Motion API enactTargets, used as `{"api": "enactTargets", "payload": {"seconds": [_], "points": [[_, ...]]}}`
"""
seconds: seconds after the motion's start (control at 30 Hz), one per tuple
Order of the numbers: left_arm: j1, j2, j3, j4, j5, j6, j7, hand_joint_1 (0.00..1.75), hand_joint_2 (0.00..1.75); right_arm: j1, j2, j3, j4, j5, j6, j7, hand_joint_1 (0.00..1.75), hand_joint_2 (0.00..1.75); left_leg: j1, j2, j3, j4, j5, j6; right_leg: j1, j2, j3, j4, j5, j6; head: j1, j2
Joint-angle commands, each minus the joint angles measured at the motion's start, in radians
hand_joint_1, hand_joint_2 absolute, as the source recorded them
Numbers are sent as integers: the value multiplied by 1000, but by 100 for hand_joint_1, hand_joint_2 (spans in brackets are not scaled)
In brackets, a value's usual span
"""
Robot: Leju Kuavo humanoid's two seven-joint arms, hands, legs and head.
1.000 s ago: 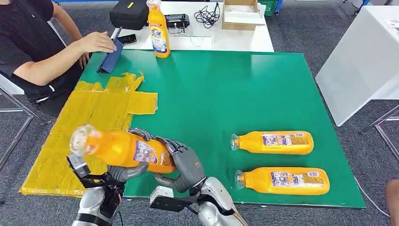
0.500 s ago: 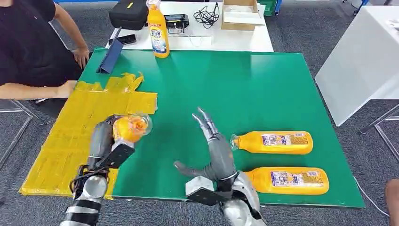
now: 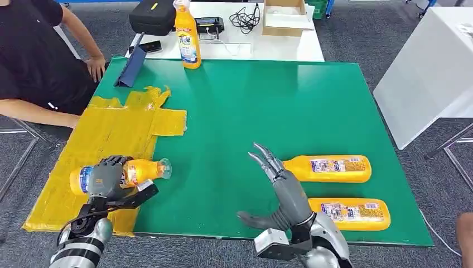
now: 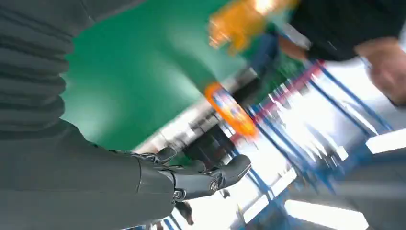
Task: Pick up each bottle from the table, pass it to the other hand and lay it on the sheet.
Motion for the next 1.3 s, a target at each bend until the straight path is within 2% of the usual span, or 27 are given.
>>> {"api": "enactTargets", "payload": {"seconds": [0.03,0.17,0.27,0.33,0.43,0.47,0.53,0.77,0.93,1.13,1.23,1.3], "points": [[14,23,-45,117,110,-73,-116,0,175,-62,-210,-25,132,-10,91,60,0,175,0,1,4,-3,1,1,0,0,4,-3,1,0,1,0],[88,31,-64,4,281,-172,-255,0,175,-59,-315,-67,190,24,98,70,0,175,0,2,6,-5,1,1,0,0,7,-5,3,0,0,0],[152,25,-71,-135,446,-291,-321,0,175,-34,-357,-150,227,24,125,90,0,175,0,-1,5,-3,-1,2,0,-2,7,-5,2,1,0,0],[167,25,-71,-177,491,-323,-337,0,175,-29,-360,-174,250,25,132,81,0,175,0,-2,5,-2,-1,2,0,-3,7,-3,1,1,0,0],[185,11,-45,-247,662,-450,-409,0,175,-10,-364,-199,271,33,143,89,0,175,0,-1,6,-2,-1,1,0,-3,8,-4,1,0,0,0],[203,5,-34,-316,783,-530,-417,0,175,14,-372,-213,265,34,146,95,0,175,0,-1,6,-3,-1,2,1,-3,8,-5,2,0,0,0],[230,10,-27,-384,885,-587,-417,0,175,54,-383,-237,244,32,141,93,0,175,0,-3,5,-2,-1,1,1,-5,7,-4,0,0,0,0],[237,8,-16,-396,884,-598,-417,0,175,67,-385,-244,225,31,145,94,0,175,0,-1,4,-2,-2,1,0,-2,4,-3,1,0,0,0],[266,1,7,-489,962,-608,-417,0,175,114,-401,-273,192,34,158,112,0,175,0,-2,2,-1,-1,1,1,-4,3,-2,0,0,0,0],[240,-7,5,-468,960,-630,-417,0,175,86,-421,-245,258,51,196,125,0,175,0,0,5,-3,-1,1,1,-3,5,-5,1,0,0,0],[235,-6,-8,-477,979,-641,-417,0,175,61,-460,-204,310,93,226,167,0,175,0,-1,3,-1,-1,1,0,-3,4,-3,1,0,0,0],[225,-3,-20,-472,978,-640,-417,0,175,34,-546,-157,354,103,304,217,0,175,0,-2,4,-2,0,2,1,-5,6,-5,2,0,0,0]]}}
